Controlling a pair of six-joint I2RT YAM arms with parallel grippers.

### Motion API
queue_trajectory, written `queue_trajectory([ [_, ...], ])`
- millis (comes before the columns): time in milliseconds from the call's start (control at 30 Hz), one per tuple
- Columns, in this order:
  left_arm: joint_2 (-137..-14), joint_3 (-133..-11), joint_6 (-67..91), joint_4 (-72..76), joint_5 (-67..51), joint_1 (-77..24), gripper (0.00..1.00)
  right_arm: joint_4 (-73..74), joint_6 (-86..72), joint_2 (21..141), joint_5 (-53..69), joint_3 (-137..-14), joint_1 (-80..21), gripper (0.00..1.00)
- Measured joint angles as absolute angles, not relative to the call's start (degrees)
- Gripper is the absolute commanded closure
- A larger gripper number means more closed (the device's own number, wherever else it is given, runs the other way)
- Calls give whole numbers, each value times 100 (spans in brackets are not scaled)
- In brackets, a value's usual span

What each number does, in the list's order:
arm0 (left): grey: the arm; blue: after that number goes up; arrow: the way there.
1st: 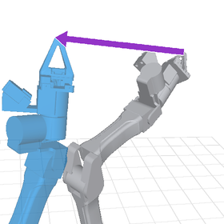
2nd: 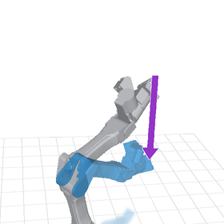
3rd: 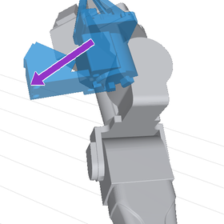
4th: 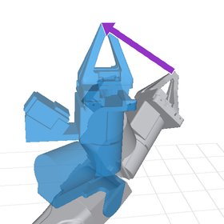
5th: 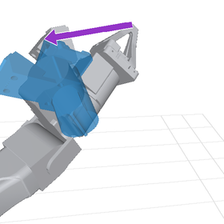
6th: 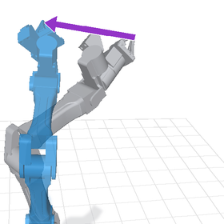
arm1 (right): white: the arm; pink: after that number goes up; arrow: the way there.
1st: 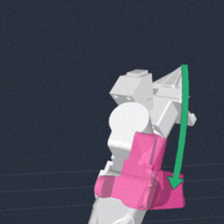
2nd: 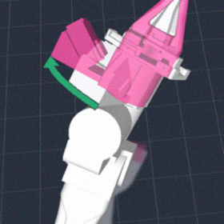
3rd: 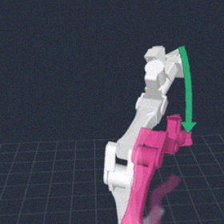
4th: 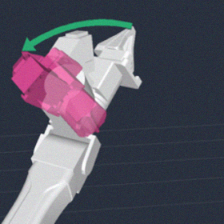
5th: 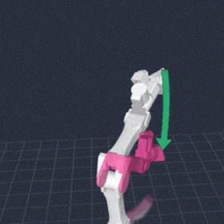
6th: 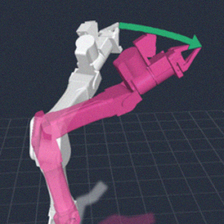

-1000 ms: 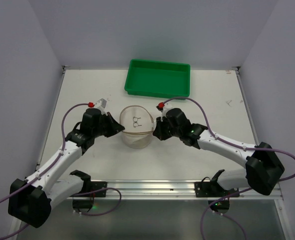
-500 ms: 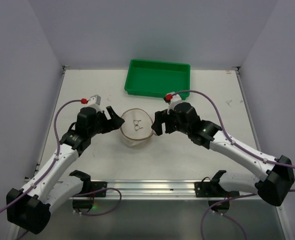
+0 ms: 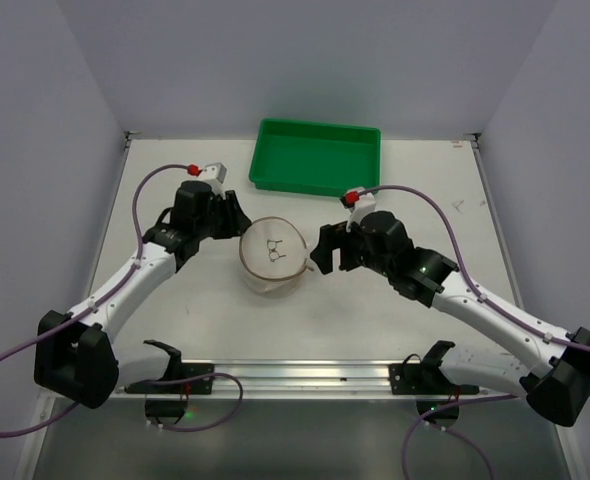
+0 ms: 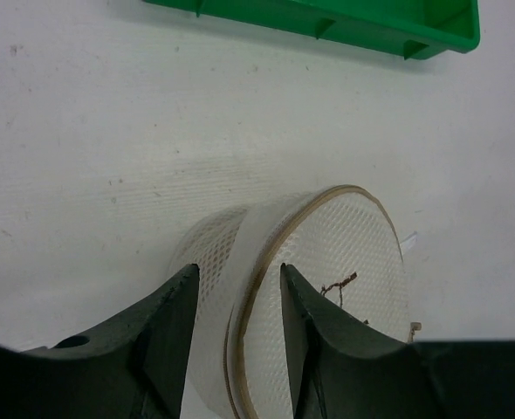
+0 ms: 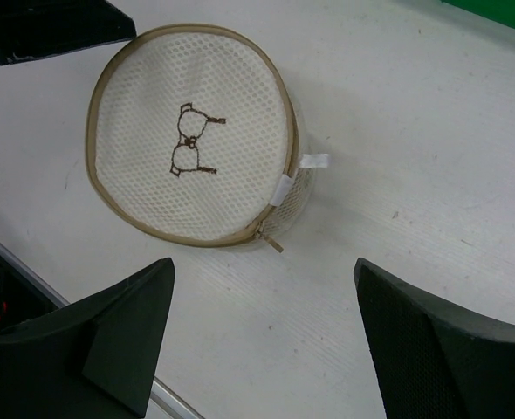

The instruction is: Unzip the laundry bag and remove the bra

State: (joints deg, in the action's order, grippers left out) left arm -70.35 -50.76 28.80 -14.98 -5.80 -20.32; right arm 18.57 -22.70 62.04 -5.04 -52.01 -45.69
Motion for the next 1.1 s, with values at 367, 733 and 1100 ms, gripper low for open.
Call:
queue_trajectory([
  [367, -7231, -5100, 2633, -1520, -626, -2351, 64, 1874, -2307, 6062, -504, -5107, -4569, 14],
  [733, -7175, -5258, 2587, -1559, -808, -2810, 84, 1868, -2316, 6049, -532, -5107, -4569, 14],
  [1100, -7282, -5697, 2952, -998, -1199, -4447, 72, 1933, -2550, 4753, -1549, -4733, -4571, 7],
])
